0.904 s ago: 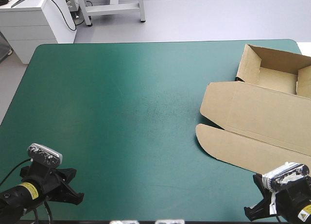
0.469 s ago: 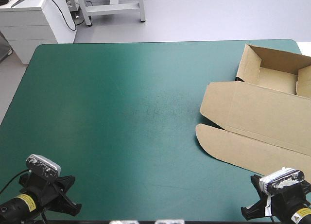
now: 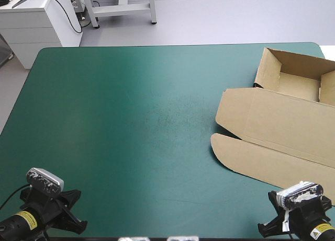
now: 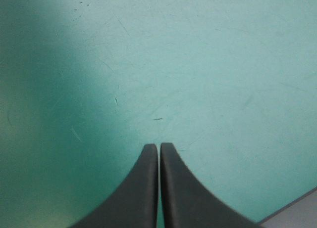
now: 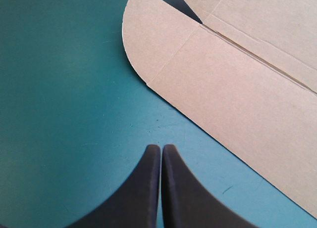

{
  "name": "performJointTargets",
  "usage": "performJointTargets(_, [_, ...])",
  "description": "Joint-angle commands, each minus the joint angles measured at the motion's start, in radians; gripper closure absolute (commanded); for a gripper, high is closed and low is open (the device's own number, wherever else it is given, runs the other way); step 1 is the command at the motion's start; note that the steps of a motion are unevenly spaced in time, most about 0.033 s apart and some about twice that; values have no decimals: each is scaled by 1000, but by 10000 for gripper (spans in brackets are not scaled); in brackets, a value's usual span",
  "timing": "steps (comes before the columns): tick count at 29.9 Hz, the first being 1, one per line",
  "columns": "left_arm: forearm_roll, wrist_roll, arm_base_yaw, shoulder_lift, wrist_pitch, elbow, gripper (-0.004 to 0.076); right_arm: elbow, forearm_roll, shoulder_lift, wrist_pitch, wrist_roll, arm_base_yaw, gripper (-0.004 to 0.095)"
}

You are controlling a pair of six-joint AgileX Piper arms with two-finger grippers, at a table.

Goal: Fold the box

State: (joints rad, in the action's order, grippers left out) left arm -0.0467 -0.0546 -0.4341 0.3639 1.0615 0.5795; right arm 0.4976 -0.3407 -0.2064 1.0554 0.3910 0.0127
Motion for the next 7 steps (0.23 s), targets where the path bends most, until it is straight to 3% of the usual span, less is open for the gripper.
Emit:
performJointTargets(1, [-11, 1, -2, 7, -70, 22, 731, 26, -23, -14, -58, 11, -2, 910])
performJointTargets(7, [-13, -23, -2, 7, -68, 22, 731, 26, 7, -14, -46, 11, -2, 910])
